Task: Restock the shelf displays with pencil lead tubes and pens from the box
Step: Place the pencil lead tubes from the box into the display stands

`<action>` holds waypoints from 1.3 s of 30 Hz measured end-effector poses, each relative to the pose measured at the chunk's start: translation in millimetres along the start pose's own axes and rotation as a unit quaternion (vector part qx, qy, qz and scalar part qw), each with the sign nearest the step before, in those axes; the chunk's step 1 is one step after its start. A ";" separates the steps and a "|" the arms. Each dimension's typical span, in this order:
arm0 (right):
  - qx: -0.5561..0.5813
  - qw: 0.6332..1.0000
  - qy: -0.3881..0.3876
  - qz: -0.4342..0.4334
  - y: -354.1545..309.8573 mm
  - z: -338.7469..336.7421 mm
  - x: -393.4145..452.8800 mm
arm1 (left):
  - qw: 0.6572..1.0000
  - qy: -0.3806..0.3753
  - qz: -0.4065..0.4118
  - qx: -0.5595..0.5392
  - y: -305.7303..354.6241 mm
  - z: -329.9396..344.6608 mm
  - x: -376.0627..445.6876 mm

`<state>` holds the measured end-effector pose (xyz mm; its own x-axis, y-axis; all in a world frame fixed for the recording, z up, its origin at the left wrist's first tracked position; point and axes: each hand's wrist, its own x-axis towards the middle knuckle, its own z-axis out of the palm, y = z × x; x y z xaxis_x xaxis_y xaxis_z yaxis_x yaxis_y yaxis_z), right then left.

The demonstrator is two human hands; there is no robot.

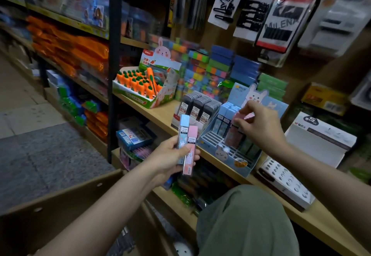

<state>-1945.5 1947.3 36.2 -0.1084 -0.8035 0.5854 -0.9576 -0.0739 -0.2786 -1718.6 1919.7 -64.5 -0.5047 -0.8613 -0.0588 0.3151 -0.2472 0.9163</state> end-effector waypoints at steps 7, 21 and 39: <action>-0.022 1.000 0.003 -0.001 2.3 12.5 5.8 | 1.000 -0.007 0.008 -0.015 -3.5 1.7 1.3; 0.099 0.994 -0.041 -0.001 -26.8 16.1 -22.6 | 0.999 -0.032 0.020 0.017 -4.5 8.4 -3.6; 0.008 1.000 -0.003 0.017 6.1 -35.9 -10.1 | 0.996 0.055 -0.037 0.065 -11.1 7.5 -7.9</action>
<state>-1959.8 1976.2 55.9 -0.1396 -0.8090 0.5710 -0.9491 -0.0551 -0.3100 -1724.2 1932.5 -71.2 -0.4285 -0.8885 -0.1642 0.1706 -0.2580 0.9510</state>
